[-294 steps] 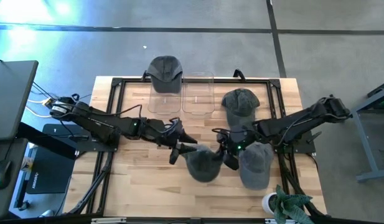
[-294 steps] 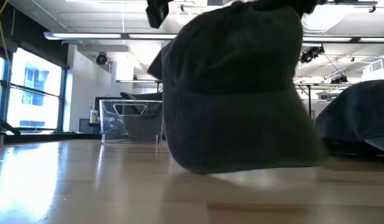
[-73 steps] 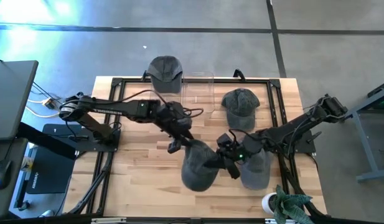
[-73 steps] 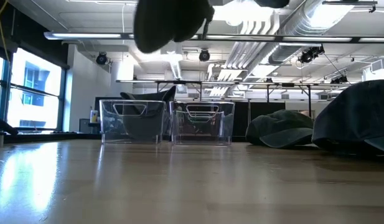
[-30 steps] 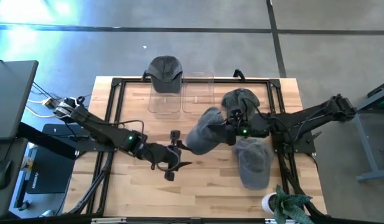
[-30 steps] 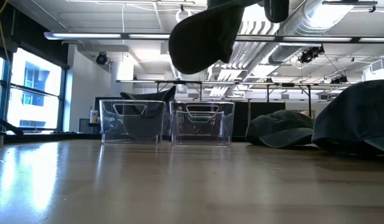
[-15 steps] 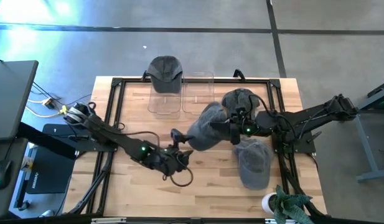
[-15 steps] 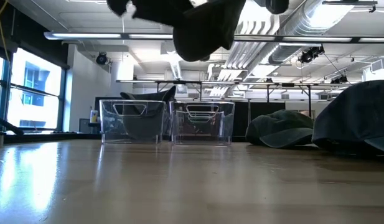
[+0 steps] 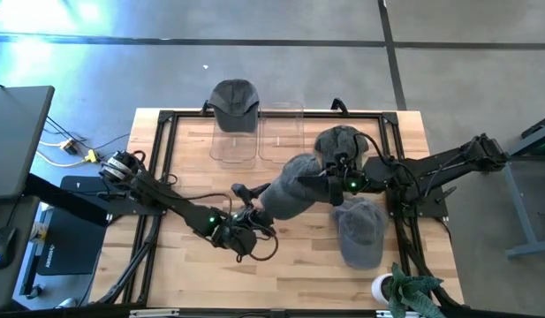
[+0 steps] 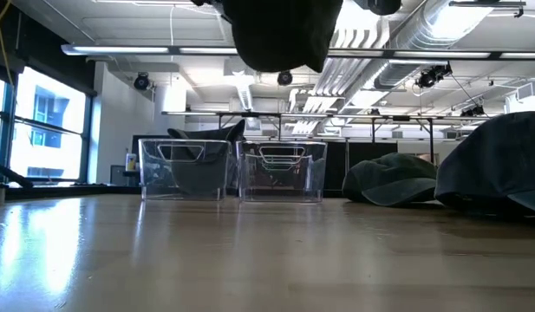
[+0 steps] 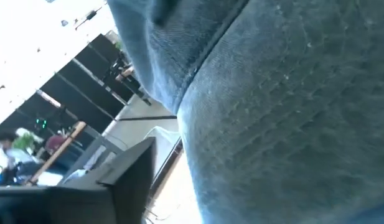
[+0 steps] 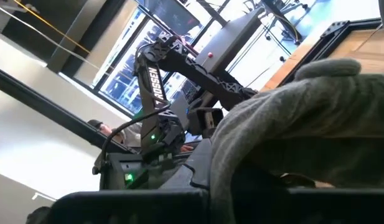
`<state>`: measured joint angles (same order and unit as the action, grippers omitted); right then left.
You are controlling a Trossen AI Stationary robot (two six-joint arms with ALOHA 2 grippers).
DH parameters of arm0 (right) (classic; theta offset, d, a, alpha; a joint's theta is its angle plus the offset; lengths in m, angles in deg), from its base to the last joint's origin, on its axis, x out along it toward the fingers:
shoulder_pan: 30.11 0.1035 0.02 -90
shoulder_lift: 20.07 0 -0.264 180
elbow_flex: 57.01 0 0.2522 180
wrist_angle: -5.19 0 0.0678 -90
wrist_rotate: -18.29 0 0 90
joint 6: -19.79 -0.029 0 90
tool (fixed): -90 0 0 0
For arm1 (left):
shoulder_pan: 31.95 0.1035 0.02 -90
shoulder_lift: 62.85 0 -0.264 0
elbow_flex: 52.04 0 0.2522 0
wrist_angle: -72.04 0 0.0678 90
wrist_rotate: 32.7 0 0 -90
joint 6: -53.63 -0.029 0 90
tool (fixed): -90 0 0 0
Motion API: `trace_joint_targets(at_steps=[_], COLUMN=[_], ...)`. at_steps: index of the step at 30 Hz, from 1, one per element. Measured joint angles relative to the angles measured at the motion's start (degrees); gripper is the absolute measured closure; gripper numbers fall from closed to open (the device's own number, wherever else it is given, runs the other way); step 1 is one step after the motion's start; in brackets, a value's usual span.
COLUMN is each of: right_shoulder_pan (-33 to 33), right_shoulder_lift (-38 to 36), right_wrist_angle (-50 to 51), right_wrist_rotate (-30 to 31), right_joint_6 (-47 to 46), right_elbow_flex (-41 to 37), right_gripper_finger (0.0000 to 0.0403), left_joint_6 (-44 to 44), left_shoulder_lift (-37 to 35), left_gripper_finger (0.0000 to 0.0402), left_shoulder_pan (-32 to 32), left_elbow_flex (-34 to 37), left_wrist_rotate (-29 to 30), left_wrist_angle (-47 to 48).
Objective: Pick & Place hat
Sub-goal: Put the bottom black cap into the right transparent bin
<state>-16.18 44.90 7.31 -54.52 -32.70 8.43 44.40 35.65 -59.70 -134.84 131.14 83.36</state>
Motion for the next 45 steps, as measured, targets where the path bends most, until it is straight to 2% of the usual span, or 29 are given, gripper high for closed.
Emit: trace_joint_targets(at_steps=[4, 8, 10, 12, 17, 21, 25, 28, 33, 35, 40, 45], right_shoulder_pan=[0.0, 0.0, 0.0, 0.0, -1.06, -2.66, -3.52, -3.54, -3.31, -2.71, -0.52, 0.92], right_shoulder_lift=[0.0, 0.0, 0.0, 0.0, -2.14, -6.32, -9.72, -11.61, -16.32, -19.11, -22.69, -19.1], right_wrist_angle=[0.01, 0.17, 0.2, 0.14, 0.38, 5.36, 8.45, 8.22, 11.8, 16.19, 31.35, 29.08], right_wrist_rotate=[-0.63, -1.21, -1.31, -1.68, -7.19, -12.45, -17.12, -20.24, -22.25, -20.29, -9.34, -7.76], right_joint_6=[-0.07, -0.02, 0.01, 0.62, 4.37, 5.9, 10.42, 16.6, 22.13, 23.12, 22.03, 24.18], right_elbow_flex=[0.0, 0.0, 0.0, 0.0, 0.0, 0.0, 0.0, 0.0, 0.0, 0.02, 0.02, 0.0], right_gripper_finger=[0.0401, 0.0395, 0.0383, 0.036, 0.0267, 0.0196, 0.0153, 0.0141, 0.0139, 0.0139, 0.0139, 0.0139], left_joint_6=[0.11, 0.28, 0.45, 2.17, 14.51, 29.63, 42.99, 47.05, 47.19, 47.19, 46.81, 44.04], left_shoulder_lift=[-0.02, -0.02, -0.02, -0.05, -3.7, -8.51, -12.37, -14.36, -17.98, -19.92, -23.19, -24.6], left_gripper_finger=[0.0218, 0.0312, 0.0365, 0.0389, 0.0394, 0.0395, 0.0398, 0.0399, 0.04, 0.04, 0.0401, 0.0401], left_shoulder_pan=[-0.05, -0.51, -0.54, -0.81, -1.62, -1.33, -0.14, 0.26, 0.42, 0.44, 3.56, 7.04], left_elbow_flex=[-0.02, -0.02, -0.02, -0.43, -2.52, -2.47, -2.43, -2.37, -2.36, -2.36, -2.36, -2.47], left_wrist_rotate=[-2.44, -5.35, -6.37, -6.68, -9.65, -14.41, -21.75, -24.97, -31.19, -33.77, -44.57, -53.27], left_wrist_angle=[-2.85, -5.97, -7.28, -7.59, -3.81, 7.01, 18.96, 21.85, 22.32, 22.36, 21.94, 18.67])
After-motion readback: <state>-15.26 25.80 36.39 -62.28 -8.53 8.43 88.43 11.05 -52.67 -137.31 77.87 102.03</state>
